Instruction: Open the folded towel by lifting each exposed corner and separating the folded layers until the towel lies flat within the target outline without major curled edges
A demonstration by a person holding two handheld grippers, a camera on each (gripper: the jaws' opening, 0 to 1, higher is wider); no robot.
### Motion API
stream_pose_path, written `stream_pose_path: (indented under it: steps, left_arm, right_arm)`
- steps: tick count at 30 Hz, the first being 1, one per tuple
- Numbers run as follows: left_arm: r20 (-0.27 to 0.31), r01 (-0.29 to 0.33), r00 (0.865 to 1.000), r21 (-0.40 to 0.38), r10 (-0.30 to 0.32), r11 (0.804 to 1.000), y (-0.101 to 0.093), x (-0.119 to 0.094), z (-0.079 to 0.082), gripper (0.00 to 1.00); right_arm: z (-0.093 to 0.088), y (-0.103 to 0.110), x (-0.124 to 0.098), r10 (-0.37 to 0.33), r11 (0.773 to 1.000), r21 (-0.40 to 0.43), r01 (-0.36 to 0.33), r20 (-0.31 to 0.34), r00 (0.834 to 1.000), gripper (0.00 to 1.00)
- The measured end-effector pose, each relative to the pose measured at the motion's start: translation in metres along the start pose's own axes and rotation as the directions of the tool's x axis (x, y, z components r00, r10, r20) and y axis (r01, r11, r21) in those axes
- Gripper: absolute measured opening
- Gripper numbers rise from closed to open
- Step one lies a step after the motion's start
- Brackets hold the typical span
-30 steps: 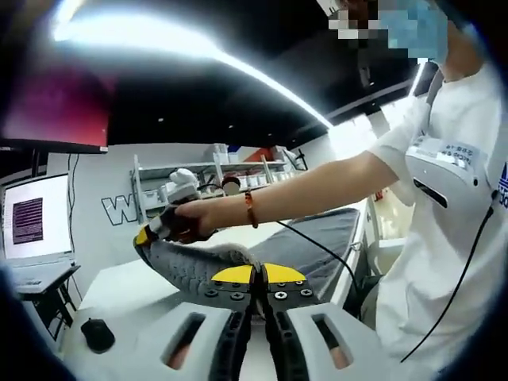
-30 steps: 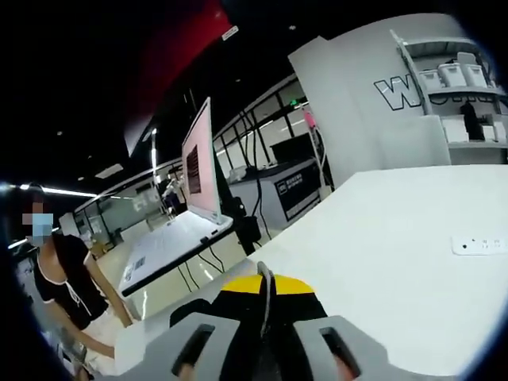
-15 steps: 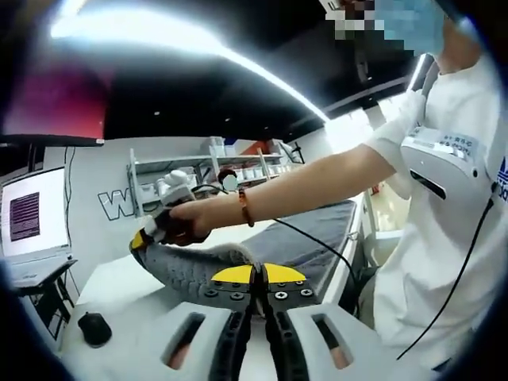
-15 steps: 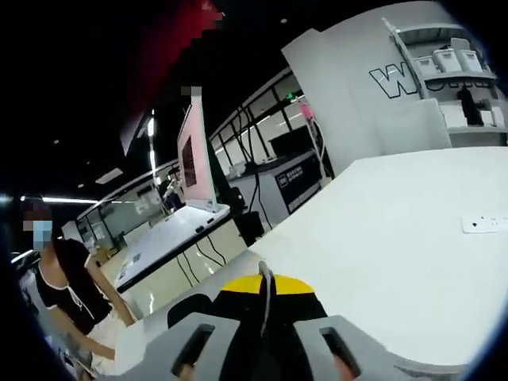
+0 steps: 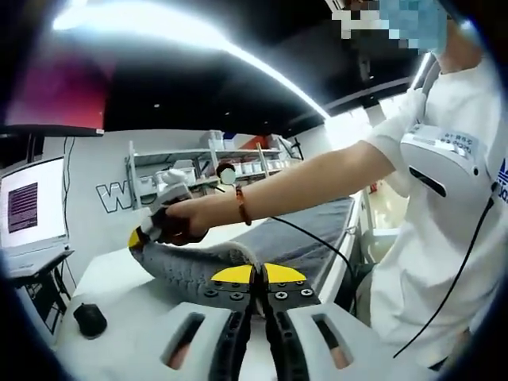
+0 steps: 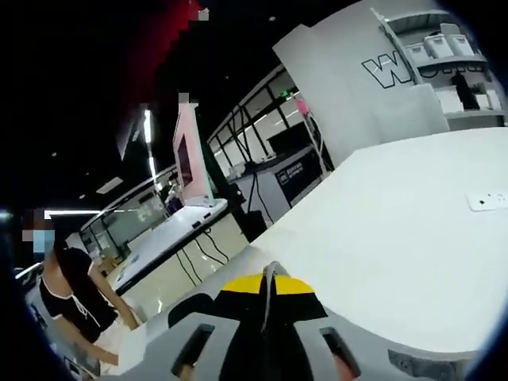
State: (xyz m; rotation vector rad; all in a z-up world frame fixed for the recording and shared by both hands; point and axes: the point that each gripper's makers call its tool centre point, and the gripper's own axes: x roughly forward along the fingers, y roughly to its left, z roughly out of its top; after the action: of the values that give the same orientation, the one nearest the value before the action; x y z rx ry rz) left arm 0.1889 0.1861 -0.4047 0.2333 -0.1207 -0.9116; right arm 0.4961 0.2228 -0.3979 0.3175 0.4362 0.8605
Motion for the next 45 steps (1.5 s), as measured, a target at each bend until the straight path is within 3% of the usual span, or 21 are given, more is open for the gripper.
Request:
stream_pose_path:
  steps: [13,19,26,39,45]
  left_arm:
    - [-0.027,-0.009,1.000,0.007,0.009,1.000,0.001,-0.005,-0.006,0.02]
    - [-0.055,-0.019,0.998,-0.003,0.019,1.000,0.005,-0.009,-0.015,0.02]
    - [-0.094,-0.029,0.995,0.001,0.029,1.000,0.008,-0.014,-0.025,0.02]
    - [-0.114,-0.046,0.992,-0.011,0.044,0.999,0.013,-0.023,-0.035,0.02]
    - [-0.134,-0.046,0.990,-0.017,0.044,0.999,0.013,-0.024,-0.040,0.02]
  right_arm:
    - [0.005,-0.007,0.024,0.005,1.000,0.019,-0.005,-0.008,1.000,0.00]
    - [-0.006,-0.006,0.029,0.007,0.999,0.034,-0.006,-0.023,1.000,0.00]
    - [-0.006,-0.008,0.042,0.012,0.999,0.042,-0.011,-0.038,0.999,0.00]
    - [-0.021,-0.008,0.047,0.013,0.999,0.039,-0.011,-0.063,0.998,0.00]
    - [-0.035,-0.002,0.046,0.022,0.999,0.037,-0.020,-0.074,0.997,0.00]
